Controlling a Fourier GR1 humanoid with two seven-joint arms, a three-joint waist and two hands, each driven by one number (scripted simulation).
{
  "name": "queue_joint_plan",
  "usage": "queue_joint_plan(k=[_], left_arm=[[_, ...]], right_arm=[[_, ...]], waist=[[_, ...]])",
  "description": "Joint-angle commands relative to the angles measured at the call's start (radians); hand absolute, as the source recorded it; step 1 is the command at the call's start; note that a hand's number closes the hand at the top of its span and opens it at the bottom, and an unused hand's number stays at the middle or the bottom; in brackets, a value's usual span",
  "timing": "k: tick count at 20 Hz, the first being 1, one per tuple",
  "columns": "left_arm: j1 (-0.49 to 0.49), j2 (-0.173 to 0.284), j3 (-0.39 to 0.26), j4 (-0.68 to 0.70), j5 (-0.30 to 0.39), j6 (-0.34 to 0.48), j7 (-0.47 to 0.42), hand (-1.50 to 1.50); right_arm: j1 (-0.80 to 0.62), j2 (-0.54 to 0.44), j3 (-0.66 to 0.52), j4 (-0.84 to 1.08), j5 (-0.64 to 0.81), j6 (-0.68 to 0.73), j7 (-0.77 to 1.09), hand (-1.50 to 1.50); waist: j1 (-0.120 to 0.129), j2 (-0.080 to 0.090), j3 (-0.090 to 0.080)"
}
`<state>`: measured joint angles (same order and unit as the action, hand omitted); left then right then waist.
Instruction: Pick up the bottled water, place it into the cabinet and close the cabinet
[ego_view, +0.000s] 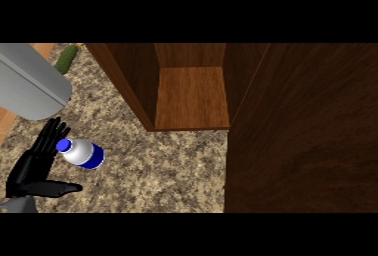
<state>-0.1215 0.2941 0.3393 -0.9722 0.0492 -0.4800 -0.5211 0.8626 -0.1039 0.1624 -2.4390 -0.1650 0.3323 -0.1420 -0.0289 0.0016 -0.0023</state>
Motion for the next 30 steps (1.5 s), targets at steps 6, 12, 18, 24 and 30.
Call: queue_joint_plan(k=[6,12,18,24,30], left_arm=[[-0.165,0.041,0.001,0.416,-0.072,-0.040,-0.213,-1.50],[-0.182,-0.001,-0.042,0.522,-0.100,-0.082,-0.317,-1.50],[-0.243,0.010,-0.028,0.618,-0.081,-0.100,-0.330,-1.50],[-0.268,0.024,0.009,0.678,-0.033,-0.137,-0.343,1.50],[-0.284,-0.059,-0.008,0.689,-0.028,-0.132,-0.362,1.50]], right_arm=[[0.038,-0.015,0.011,-0.124,-0.016,-0.001,0.037,-1.50],[0.091,-0.021,0.031,-0.169,-0.021,0.002,0.034,-1.50],[0.110,-0.037,-0.028,-0.117,-0.050,0.026,-0.028,-1.50],[0.139,-0.024,0.022,-0.121,-0.010,0.032,-0.045,-1.50],[0.125,-0.020,0.017,-0.094,0.003,0.029,-0.054,-1.50]], waist=[[-0.004,0.004,-0.001],[-0.014,0.007,-0.004],[-0.013,0.006,-0.002],[-0.014,0.008,-0.004],[-0.008,0.008,-0.003]])
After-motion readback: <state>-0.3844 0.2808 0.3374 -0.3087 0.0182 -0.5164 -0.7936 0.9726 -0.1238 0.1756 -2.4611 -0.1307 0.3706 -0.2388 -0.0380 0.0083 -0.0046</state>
